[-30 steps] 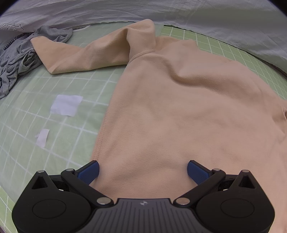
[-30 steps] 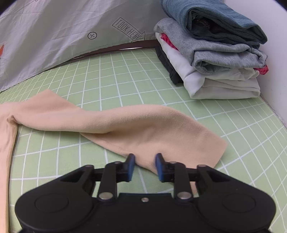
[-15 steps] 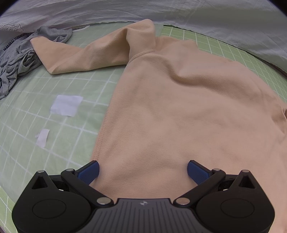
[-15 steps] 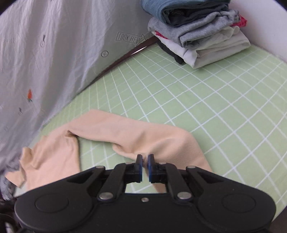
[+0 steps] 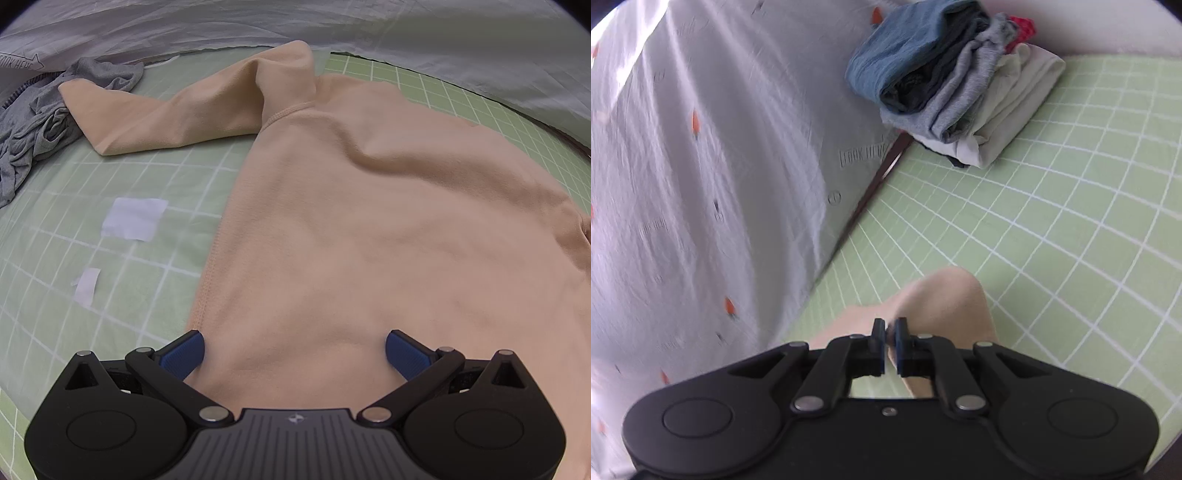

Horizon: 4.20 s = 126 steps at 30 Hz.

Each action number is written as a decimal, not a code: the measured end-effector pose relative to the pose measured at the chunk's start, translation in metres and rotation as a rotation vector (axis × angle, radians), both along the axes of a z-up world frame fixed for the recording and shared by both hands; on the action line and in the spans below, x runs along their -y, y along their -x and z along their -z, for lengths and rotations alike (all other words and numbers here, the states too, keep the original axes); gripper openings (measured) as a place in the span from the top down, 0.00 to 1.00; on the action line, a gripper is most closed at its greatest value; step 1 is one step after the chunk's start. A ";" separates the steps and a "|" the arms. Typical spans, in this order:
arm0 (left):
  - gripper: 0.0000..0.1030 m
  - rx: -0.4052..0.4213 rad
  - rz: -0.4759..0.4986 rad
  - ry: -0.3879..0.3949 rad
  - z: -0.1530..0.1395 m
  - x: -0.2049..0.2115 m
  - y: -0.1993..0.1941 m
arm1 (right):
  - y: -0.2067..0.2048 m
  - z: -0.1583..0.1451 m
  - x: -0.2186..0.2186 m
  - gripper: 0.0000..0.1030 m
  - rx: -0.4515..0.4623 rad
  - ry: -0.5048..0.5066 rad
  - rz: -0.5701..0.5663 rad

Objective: Fold clothes

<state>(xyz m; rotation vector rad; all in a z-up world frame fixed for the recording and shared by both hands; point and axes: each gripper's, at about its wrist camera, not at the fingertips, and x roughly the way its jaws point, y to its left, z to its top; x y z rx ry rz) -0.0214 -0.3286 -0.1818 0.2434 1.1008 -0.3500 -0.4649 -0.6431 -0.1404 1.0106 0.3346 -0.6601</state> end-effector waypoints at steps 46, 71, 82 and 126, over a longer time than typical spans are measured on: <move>0.00 -0.074 0.097 -0.024 -0.010 0.004 -0.152 | -0.477 0.039 -0.020 0.72 -0.527 0.381 -0.640; 0.00 -0.034 0.083 -0.005 0.004 0.017 -0.147 | -0.469 0.013 0.004 0.66 -0.625 0.662 -0.528; 0.00 -0.071 0.031 -0.015 0.001 0.011 -0.144 | -0.357 0.014 0.050 0.36 -0.640 0.442 -0.294; 0.00 -0.079 -0.135 -0.069 -0.010 -0.120 0.071 | -0.062 0.040 -0.026 0.26 -0.710 0.281 -0.028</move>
